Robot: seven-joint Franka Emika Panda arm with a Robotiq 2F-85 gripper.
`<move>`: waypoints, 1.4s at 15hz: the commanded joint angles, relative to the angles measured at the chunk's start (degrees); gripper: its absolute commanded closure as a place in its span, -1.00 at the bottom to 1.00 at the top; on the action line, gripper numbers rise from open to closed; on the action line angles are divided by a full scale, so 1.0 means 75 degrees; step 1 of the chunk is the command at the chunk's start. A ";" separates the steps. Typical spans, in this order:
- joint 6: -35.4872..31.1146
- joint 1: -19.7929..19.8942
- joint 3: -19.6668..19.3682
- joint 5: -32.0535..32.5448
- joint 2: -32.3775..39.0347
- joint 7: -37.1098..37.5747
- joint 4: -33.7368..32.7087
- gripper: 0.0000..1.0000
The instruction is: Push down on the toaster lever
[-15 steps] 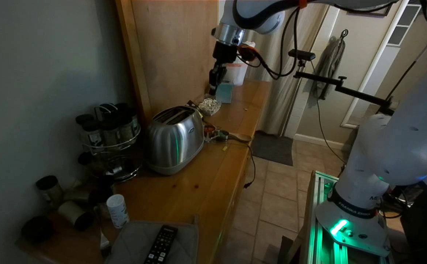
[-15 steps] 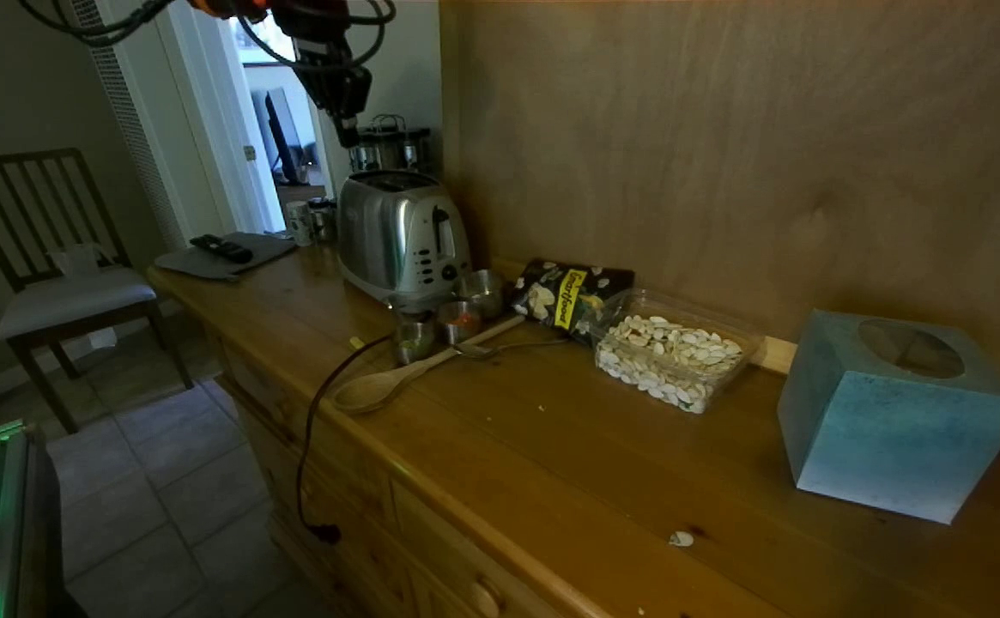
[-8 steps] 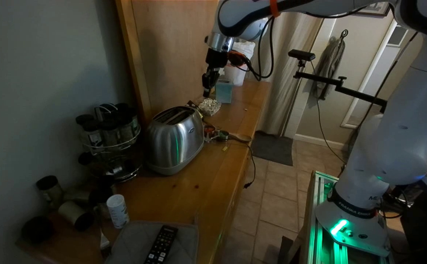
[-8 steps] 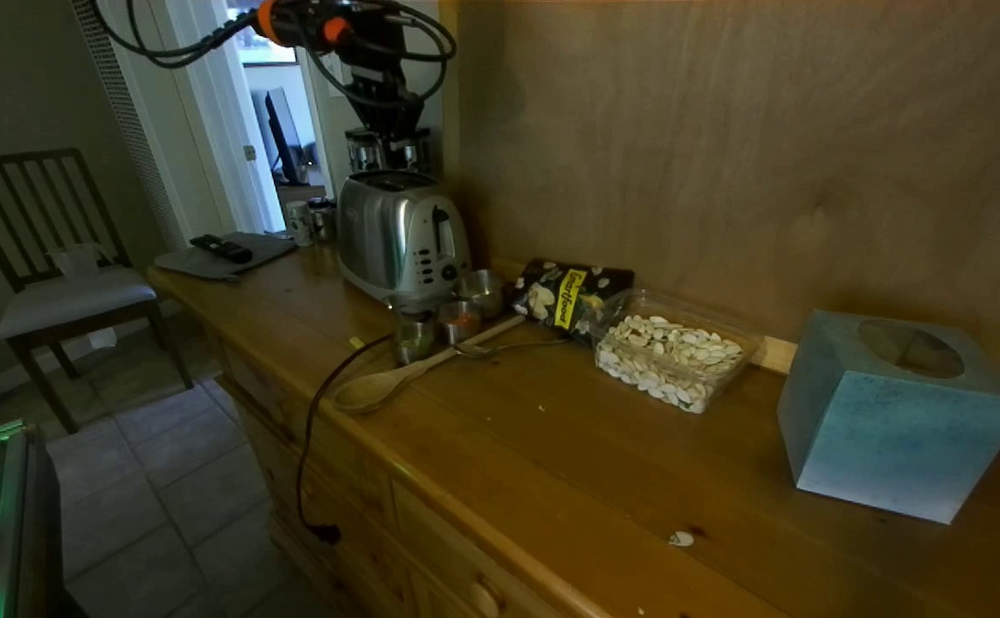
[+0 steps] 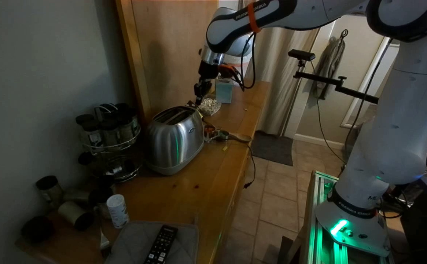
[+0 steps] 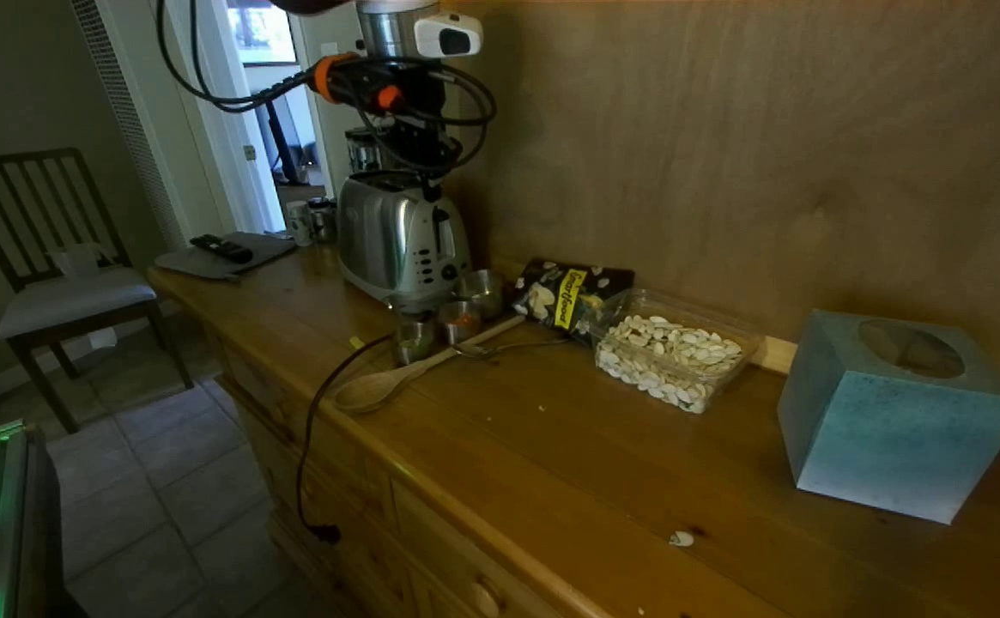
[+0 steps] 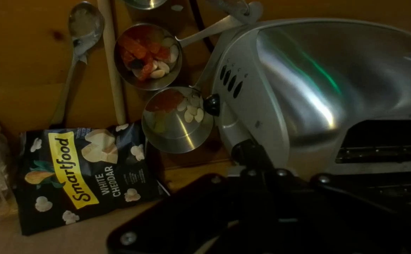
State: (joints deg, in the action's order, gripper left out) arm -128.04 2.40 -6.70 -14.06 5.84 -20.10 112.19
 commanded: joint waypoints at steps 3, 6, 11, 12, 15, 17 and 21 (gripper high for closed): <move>-0.0022 0.0203 0.0217 0.0028 0.0074 0.0013 -0.0011 0.98; -0.0022 0.0204 0.0224 0.0027 0.0053 0.0013 -0.0012 0.98; 0.0094 0.0209 0.0281 -0.0105 0.0137 -0.0119 -0.0073 1.00; 0.0101 0.0213 0.0298 -0.0124 0.0148 -0.0128 -0.0074 1.00; 0.0032 0.0241 0.0334 -0.0182 0.0228 -0.0154 -0.0124 1.00; -0.0037 0.0253 0.0349 -0.0207 0.0279 -0.0187 -0.0153 1.00; -0.0062 0.0279 0.0365 -0.0235 0.0409 -0.0241 -0.0254 1.00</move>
State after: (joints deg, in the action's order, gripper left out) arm -128.20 3.09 -5.17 -14.12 7.07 -20.26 112.20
